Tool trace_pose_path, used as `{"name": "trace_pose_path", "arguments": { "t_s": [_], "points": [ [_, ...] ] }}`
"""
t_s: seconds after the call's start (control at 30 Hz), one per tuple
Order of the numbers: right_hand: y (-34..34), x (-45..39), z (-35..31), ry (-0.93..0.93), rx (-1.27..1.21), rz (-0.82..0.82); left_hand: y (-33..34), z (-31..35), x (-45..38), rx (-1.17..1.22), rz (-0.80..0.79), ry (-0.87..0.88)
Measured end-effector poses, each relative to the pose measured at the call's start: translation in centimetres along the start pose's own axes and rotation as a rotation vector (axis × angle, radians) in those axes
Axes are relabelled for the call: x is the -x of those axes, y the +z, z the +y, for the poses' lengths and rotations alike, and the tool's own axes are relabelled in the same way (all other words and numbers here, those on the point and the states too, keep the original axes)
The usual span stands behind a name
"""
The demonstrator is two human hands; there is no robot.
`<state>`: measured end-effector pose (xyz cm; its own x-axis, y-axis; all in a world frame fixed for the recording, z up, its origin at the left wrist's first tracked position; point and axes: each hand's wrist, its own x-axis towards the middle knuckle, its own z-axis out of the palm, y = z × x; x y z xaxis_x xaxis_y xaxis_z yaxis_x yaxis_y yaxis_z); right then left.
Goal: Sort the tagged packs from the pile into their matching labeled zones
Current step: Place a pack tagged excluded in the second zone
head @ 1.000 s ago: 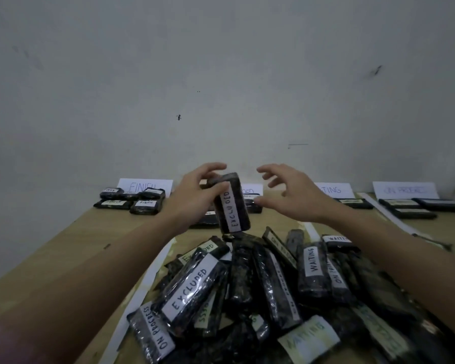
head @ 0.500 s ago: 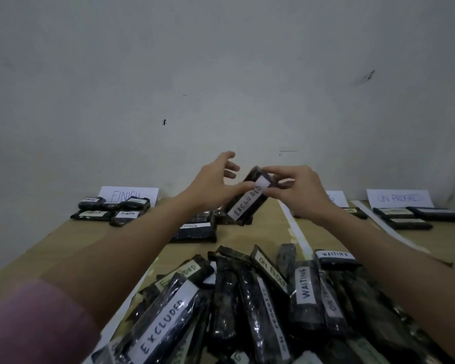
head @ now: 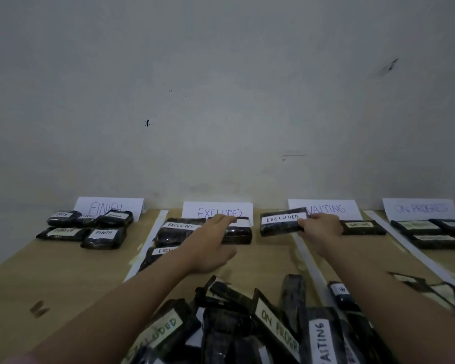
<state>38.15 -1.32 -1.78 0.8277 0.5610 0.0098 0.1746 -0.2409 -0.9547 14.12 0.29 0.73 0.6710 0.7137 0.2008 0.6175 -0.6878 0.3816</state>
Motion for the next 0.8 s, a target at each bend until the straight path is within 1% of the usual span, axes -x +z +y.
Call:
{"name": "trace_pose_path", "arguments": {
  "t_s": [0.1,0.23,0.37,0.47,0.57,0.63,0.73,0.8],
  "points": [
    [1.9,-1.3,1.2,0.042,0.115,-0.025,0.8,-0.5,-0.8,-0.003,-0.016,0.01],
    [3.8,-2.6,2.4,0.106,0.146,-0.087,1.7,-1.3,-1.5,-0.019,-0.047,0.013],
    [4.8,-3.8,3.5,0.082,0.221,-0.138,2.1,-2.1,-1.8,-0.017,-0.055,0.003],
    [4.8,-3.6,3.8,-0.001,0.399,-0.096,2.1,-2.4,-1.7,-0.02,-0.055,0.0],
    [4.5,-3.6,4.0,-0.08,0.525,-0.151,2.0,-2.6,-1.5,-0.014,-0.062,-0.005],
    [3.9,-3.5,3.9,-0.169,0.604,-0.196,1.7,-2.7,-1.2,-0.014,-0.065,-0.01],
    [2.4,-2.3,2.2,-0.425,0.645,-0.304,1.2,-2.6,-0.7,-0.003,-0.067,-0.022],
    [0.6,-1.0,0.7,-0.581,0.636,-0.473,0.8,-2.3,-0.3,0.002,-0.072,-0.018]
  ]
}}
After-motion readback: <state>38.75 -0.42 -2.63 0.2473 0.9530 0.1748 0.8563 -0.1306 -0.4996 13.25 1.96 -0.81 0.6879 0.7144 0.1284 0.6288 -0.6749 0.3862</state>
